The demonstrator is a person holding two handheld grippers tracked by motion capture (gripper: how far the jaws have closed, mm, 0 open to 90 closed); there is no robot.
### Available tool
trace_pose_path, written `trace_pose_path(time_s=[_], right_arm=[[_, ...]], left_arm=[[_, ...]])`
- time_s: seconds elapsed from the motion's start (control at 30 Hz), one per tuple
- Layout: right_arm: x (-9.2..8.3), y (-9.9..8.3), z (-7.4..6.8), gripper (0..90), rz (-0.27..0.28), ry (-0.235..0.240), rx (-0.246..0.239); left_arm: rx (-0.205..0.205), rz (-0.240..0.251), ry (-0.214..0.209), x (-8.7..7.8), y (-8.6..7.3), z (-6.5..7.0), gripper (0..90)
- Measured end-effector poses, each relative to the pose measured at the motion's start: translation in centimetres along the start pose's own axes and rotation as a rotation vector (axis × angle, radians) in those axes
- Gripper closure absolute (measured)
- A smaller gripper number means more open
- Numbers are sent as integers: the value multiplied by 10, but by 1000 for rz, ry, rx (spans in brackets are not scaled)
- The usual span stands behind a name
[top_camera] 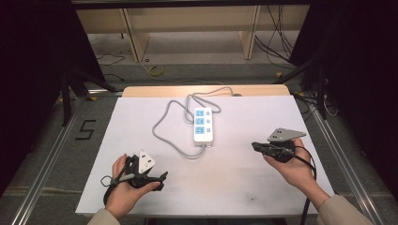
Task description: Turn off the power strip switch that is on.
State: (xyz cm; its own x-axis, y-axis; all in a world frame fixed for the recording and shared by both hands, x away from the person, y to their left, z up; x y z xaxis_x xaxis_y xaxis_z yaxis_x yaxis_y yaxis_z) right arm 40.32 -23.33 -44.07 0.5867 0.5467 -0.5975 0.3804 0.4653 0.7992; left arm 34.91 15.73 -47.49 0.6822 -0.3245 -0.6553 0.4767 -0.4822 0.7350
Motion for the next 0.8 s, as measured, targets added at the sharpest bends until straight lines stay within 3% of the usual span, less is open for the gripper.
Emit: trace_pose_path(time_s=[0.8], right_arm=[[31, 23, 2, 900, -22, -7, -4]], left_arm=[[-7, 6, -14, 1, 0, 1, 121]])
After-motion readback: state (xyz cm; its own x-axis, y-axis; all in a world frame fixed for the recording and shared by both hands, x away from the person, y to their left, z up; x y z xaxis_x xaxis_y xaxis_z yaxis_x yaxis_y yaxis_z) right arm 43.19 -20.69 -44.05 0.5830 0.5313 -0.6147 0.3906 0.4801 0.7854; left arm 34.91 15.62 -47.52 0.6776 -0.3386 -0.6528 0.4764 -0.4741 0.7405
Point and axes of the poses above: each handheld gripper's, and its own axes: x roughly forward along the jaws, y roughly out of its top, z roughly to its right, the point moved 4 cm from there along x, roughly forward along the jaws, and after that the axes turned 1 degree about -x, right-handed, at the moved point
